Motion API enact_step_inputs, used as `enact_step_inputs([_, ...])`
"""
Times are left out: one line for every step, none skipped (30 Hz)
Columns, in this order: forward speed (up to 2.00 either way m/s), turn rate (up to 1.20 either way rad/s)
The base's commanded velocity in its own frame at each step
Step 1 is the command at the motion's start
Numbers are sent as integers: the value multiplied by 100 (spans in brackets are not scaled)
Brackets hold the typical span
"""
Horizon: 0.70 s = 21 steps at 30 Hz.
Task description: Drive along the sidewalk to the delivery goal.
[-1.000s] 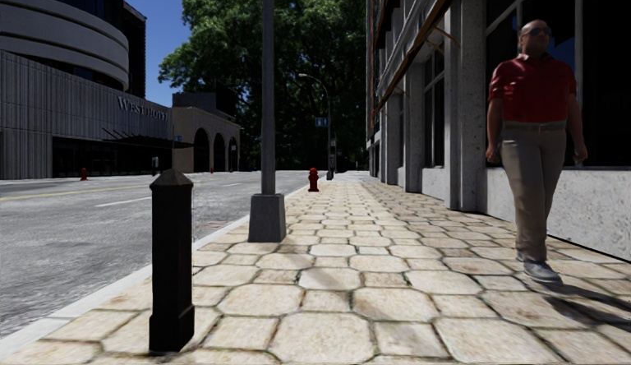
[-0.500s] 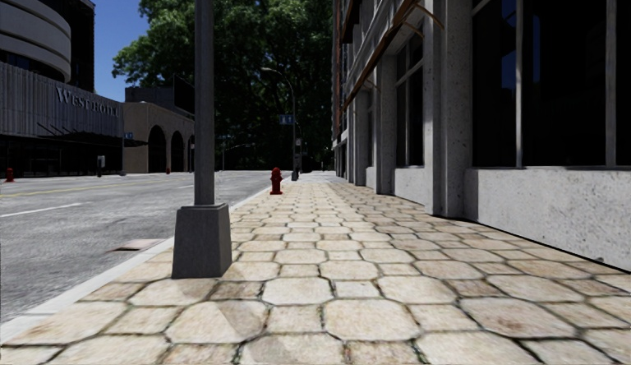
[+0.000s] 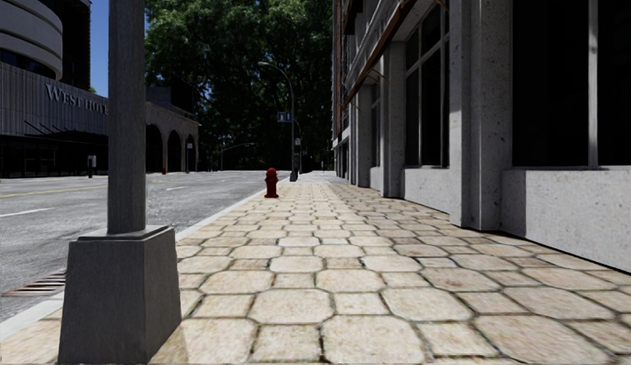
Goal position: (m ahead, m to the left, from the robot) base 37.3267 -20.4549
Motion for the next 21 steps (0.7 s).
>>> enact_step_inputs([199, 0])
enact_step_inputs([199, 0])
enact_step_inputs([199, 0])
enact_step_inputs([199, 0])
enact_step_inputs([199, 0])
enact_step_inputs([199, 0])
enact_step_inputs([199, 0])
enact_step_inputs([199, 0])
enact_step_inputs([199, 0])
enact_step_inputs([199, 0])
enact_step_inputs([199, 0])
enact_step_inputs([199, 0])
enact_step_inputs([199, 0])
enact_step_inputs([199, 0])
enact_step_inputs([199, 0])
enact_step_inputs([199, 0])
enact_step_inputs([199, 0])
enact_step_inputs([199, 0])
enact_step_inputs([199, 0])
enact_step_inputs([199, 0])
enact_step_inputs([199, 0])
